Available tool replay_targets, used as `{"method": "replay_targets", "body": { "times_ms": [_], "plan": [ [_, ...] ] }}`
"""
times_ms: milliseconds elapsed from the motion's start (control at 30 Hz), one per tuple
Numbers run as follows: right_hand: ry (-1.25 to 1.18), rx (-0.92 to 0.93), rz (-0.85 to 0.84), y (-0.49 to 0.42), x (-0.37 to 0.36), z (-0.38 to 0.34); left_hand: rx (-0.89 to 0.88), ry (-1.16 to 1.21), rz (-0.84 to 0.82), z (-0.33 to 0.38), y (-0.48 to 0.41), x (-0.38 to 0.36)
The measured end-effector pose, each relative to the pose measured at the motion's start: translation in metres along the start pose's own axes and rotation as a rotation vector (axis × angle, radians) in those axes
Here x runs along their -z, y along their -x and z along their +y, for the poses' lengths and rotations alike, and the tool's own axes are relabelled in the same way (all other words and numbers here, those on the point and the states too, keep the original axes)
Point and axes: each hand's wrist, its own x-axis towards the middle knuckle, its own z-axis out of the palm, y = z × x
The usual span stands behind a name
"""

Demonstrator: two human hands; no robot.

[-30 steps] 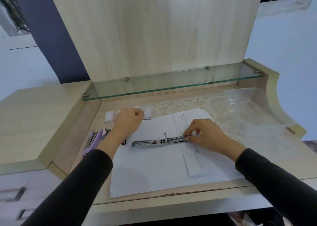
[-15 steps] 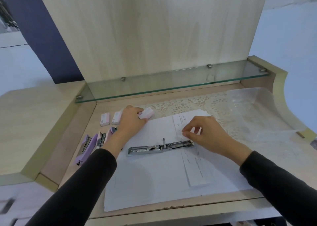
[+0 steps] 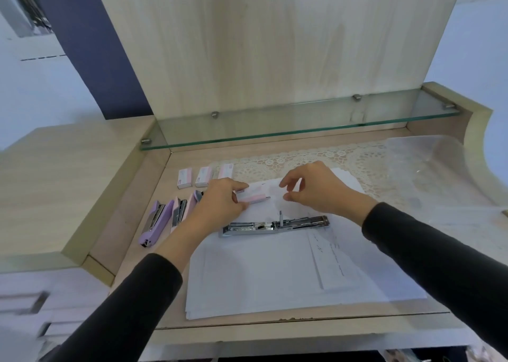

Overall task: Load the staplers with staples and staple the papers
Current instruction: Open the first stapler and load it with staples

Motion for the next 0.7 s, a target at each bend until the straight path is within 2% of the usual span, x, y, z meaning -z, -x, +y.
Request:
{"method": "replay_targets", "body": {
  "times_ms": [267, 700],
  "plan": [
    [0.075, 0.017, -0.013, -0.014, -0.019, -0.007, -0.110, -0.020, 0.012, 0.002, 0.008, -0.001],
    [0.096, 0.027, 0.014, -0.011, -0.020, 0.000, -0.120, -0.083, -0.019, -0.008, 0.005, 0.002]
  ]
}}
